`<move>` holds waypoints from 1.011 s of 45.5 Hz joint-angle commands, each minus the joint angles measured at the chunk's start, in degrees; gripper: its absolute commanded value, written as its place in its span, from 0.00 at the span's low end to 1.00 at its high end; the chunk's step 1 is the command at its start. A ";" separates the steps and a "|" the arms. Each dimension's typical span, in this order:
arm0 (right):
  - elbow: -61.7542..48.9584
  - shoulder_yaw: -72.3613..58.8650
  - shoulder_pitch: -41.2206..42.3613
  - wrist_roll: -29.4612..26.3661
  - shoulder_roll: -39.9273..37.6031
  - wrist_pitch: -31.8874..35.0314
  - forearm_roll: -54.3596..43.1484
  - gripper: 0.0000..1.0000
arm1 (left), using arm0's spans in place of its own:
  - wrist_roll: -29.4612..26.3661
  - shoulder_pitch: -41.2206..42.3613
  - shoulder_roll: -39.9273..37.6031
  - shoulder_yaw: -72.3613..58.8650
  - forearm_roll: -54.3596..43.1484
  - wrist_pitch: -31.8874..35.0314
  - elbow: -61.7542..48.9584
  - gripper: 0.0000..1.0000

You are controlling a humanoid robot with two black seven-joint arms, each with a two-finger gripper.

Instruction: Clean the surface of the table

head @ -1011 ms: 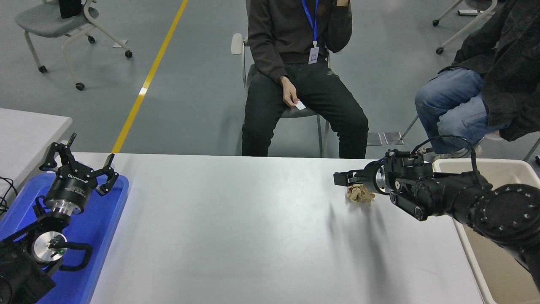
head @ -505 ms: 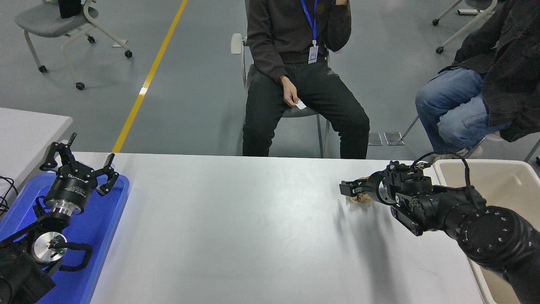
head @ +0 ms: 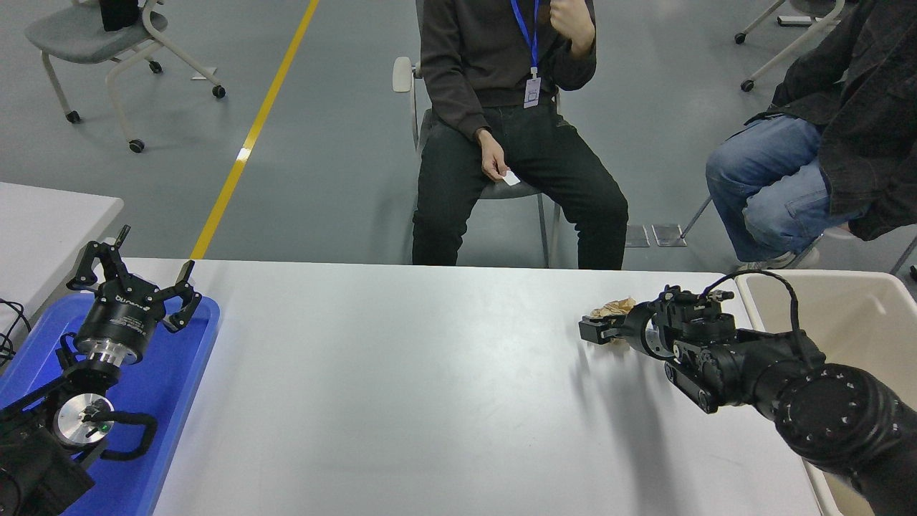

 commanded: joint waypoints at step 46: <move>-4.53 1.55 -4.34 0.73 0.01 -1.58 0.33 0.89 | 0.00 0.00 0.00 0.00 0.00 0.00 -0.08 1.00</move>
